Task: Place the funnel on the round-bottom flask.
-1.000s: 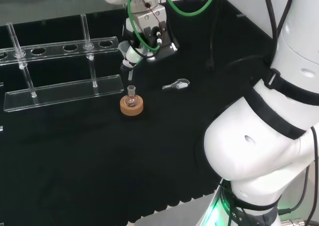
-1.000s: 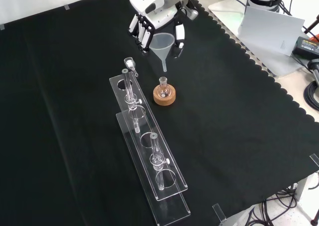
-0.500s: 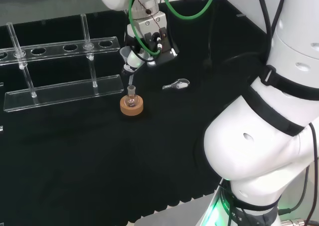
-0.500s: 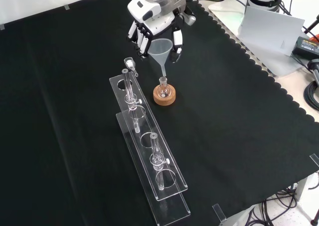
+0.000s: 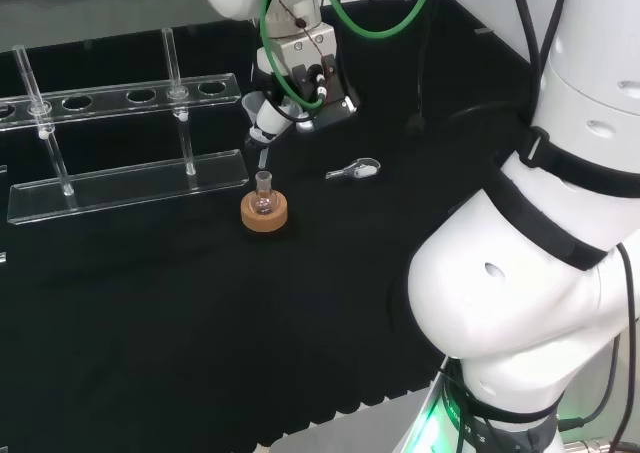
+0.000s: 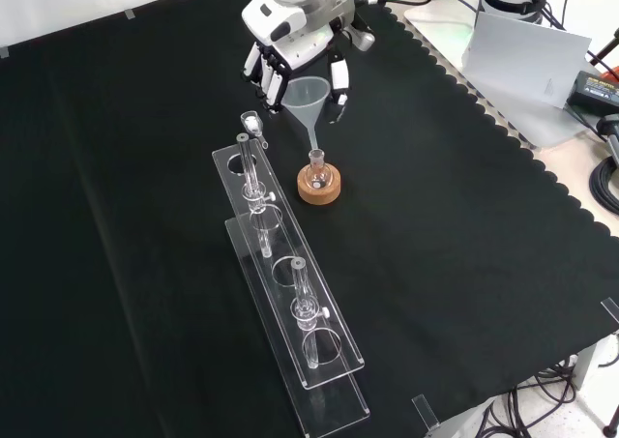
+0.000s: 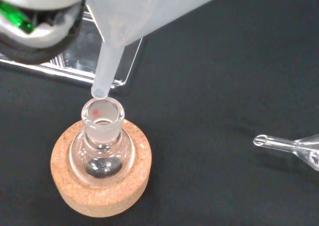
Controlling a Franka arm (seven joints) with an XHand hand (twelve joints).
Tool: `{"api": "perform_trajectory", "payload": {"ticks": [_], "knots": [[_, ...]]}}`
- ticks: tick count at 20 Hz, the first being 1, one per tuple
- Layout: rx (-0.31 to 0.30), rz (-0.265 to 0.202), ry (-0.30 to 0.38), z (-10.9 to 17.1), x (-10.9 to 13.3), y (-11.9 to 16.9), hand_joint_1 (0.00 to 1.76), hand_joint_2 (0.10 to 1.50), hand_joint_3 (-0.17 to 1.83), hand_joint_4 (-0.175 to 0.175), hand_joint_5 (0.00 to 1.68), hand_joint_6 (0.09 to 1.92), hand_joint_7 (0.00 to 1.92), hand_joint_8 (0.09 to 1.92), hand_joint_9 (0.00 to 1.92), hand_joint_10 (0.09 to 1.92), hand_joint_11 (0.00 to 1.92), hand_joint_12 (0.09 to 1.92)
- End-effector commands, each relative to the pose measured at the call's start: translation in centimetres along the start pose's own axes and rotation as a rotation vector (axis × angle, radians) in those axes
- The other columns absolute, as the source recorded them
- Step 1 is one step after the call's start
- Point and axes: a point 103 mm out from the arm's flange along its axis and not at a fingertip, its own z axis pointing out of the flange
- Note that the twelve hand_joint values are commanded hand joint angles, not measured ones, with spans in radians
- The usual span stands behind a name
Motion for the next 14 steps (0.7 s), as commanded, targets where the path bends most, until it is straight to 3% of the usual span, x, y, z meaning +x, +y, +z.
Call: {"api": "perform_trajectory", "payload": {"ticks": [1,14], "knots": [[0.015,-0.012,-0.018,0.6,-0.3,0.3,1.10,0.75,0.49,0.175,1.25,0.63,1.52,0.36,1.34,0.33,0.69,1.20],[0.030,-0.018,-0.007,1.7,-0.3,0.4,1.10,0.74,0.50,0.175,1.25,0.64,1.52,0.35,1.34,0.33,0.69,1.20]]}}
